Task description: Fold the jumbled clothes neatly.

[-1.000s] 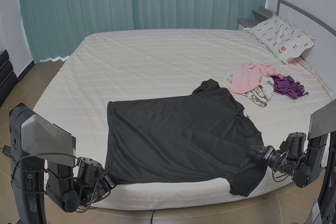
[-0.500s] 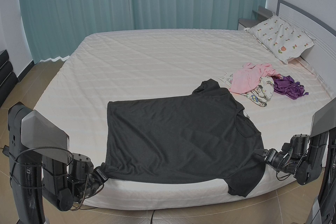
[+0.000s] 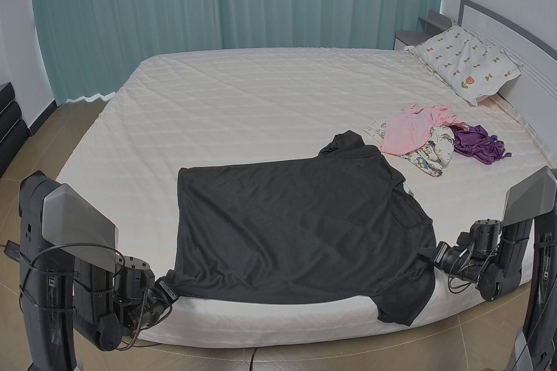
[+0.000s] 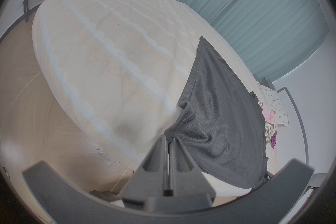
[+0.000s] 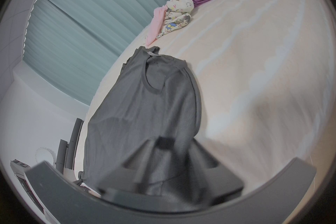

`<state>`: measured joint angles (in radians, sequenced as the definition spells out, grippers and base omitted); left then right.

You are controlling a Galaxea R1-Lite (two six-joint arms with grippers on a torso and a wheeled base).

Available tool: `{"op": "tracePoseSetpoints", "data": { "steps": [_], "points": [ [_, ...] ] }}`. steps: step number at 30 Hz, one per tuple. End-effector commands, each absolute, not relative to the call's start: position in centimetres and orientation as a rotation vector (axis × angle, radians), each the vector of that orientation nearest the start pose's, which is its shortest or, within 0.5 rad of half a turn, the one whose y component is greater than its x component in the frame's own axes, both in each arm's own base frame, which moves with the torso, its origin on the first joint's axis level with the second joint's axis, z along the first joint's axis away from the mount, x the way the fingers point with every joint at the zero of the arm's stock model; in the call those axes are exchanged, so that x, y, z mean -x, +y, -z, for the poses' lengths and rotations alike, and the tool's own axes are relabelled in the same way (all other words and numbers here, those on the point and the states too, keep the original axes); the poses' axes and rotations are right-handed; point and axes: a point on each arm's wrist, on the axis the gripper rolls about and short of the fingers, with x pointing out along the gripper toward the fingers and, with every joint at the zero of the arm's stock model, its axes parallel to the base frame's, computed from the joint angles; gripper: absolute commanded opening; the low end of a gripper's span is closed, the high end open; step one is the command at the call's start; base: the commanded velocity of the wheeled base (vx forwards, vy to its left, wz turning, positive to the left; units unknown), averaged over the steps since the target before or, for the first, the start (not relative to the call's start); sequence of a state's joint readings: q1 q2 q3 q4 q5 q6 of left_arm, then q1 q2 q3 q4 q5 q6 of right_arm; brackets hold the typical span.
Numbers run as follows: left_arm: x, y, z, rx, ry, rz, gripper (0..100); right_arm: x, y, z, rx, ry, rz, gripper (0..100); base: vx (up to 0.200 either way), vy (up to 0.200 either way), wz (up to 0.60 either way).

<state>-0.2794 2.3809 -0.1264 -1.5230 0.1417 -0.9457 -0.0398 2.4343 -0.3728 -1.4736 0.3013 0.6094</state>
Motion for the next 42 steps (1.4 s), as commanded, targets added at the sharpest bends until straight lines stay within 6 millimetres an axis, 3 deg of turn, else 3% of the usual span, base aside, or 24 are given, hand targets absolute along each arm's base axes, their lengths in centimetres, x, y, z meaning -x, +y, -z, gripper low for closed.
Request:
{"op": "tracePoseSetpoints", "data": {
  "steps": [1, 7, 14, 15, 20, 24, 27, 33, 34, 42],
  "points": [
    [-23.4, -6.4, 4.6, 0.75, 0.715, -0.216, 0, -31.5, -0.8, 4.7, -0.683, 0.574, -0.084, 0, 0.0, 0.0, 0.0],
    [-23.4, -6.4, 4.6, 0.75, 0.715, -0.216, 0, -34.8, -0.5, 3.9, -0.664, 0.47, -0.13, 0, 0.0, 0.0, 0.0],
    [-23.6, -6.4, 4.7, 0.753, 0.711, -0.215, 0, -37.0, 0.8, 4.1, -0.644, 0.5, -0.162, 0, 0.0, 0.0, 0.0],
    [-23.6, -6.4, 4.7, 0.753, 0.711, -0.215, 0, -37.2, 0.8, 4.3, -0.644, 0.499, -0.162, 100, 0.0, 0.0, 0.0],
    [-23.6, -6.4, 4.7, 0.753, 0.711, -0.215, 0, -36.9, 0.5, 4.5, -0.647, 0.512, -0.148, 100, 0.0, 0.0, 0.0],
    [-23.6, -6.4, 4.7, 0.752, 0.712, -0.215, 0, -35.7, -1.8, 3.7, -0.669, 0.506, -0.082, 100, 0.0, 0.0, 0.0],
    [-23.6, -6.4, 4.8, 0.752, 0.712, -0.215, 0, -35.1, -2.4, 3.4, -0.681, 0.506, -0.061, 100, 0.0, 0.0, 0.0],
    [-23.6, -6.4, 4.9, 0.751, 0.714, -0.218, 0, -33.2, -2.7, 3.1, -0.704, 0.553, -0.05, 100, 0.0, 0.0, 0.0],
    [-23.7, -6.4, 4.8, 0.753, 0.707, -0.214, 0, -31.8, -2.4, 3.3, -0.715, 0.602, -0.065, 100, 0.0, 0.0, 0.0],
    [-23.7, -6.5, 5.0, 0.755, 0.696, -0.209, 0, -27.4, -0.9, 4.3, -0.622, 0.777, -0.157, 100, 0.0, 0.0, 0.0]
  ]
}}
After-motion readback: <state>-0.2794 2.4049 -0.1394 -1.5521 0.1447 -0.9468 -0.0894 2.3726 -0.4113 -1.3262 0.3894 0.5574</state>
